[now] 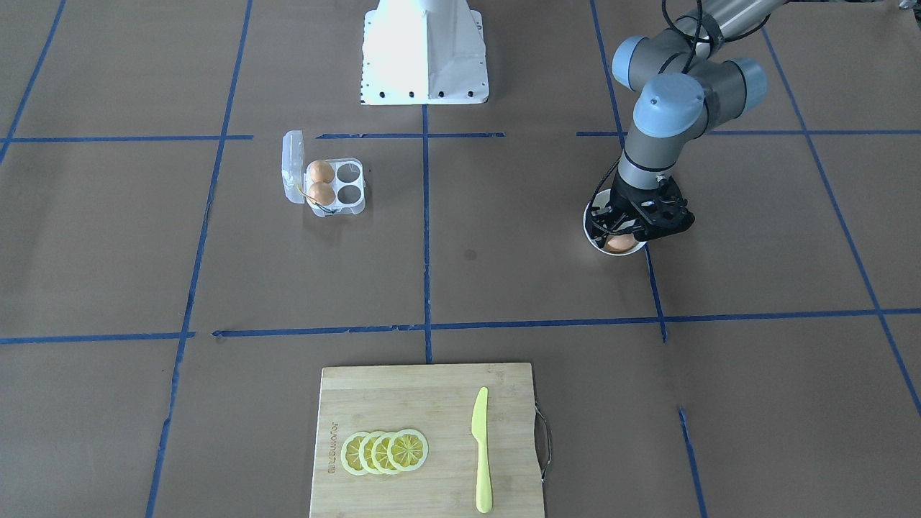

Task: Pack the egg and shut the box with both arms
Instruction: 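Close the left gripper on the egg and lift it from the bowl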

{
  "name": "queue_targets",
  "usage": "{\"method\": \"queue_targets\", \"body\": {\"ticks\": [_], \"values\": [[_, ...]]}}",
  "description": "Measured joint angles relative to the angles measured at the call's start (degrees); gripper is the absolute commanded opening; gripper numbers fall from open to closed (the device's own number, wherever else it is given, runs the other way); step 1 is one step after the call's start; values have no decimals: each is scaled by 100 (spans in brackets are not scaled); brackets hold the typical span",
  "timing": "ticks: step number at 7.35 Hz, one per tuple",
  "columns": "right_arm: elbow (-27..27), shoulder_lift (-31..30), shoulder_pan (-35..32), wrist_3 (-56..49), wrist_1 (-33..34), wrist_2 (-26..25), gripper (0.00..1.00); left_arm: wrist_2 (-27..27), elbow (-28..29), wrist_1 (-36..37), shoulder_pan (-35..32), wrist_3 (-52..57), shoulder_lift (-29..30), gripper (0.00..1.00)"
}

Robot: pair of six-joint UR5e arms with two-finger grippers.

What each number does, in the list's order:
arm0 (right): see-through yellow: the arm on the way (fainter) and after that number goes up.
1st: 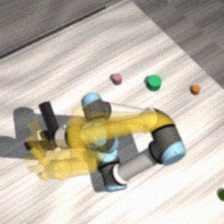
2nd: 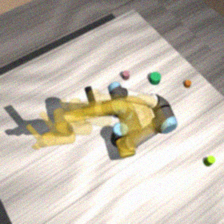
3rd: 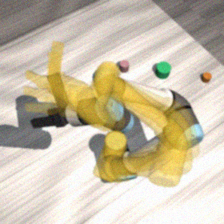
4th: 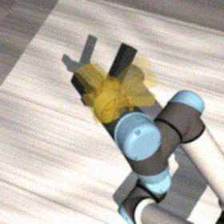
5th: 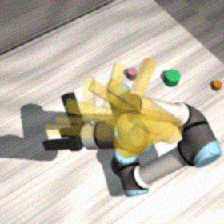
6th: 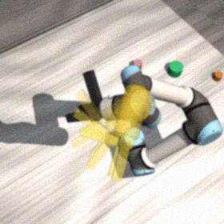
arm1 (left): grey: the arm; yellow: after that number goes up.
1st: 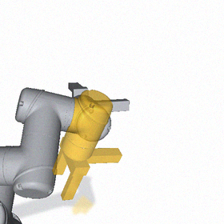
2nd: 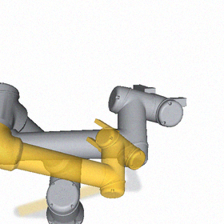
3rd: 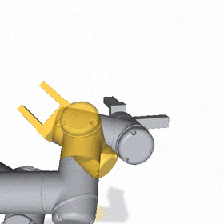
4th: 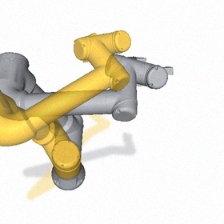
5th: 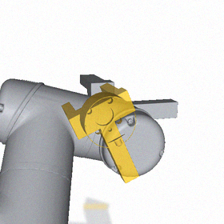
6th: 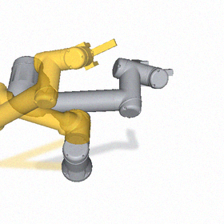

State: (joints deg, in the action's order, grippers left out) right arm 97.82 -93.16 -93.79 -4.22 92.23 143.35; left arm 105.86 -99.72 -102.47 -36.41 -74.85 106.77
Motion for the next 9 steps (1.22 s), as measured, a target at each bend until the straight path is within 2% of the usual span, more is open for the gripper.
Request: {"method": "queue_targets", "body": {"ticks": [2,3,6,9], "values": [[0,0,-6,0,0,0,100,-3,32,0,2,5,21,23],[0,0,-6,0,0,0,100,-4,21,1,-7,5,21,11],[0,0,-2,0,5,0,100,4,-161,62,-50,13,-23,4],[0,0,-6,0,2,0,100,-36,-971,1084,0,15,-43,0]]}}
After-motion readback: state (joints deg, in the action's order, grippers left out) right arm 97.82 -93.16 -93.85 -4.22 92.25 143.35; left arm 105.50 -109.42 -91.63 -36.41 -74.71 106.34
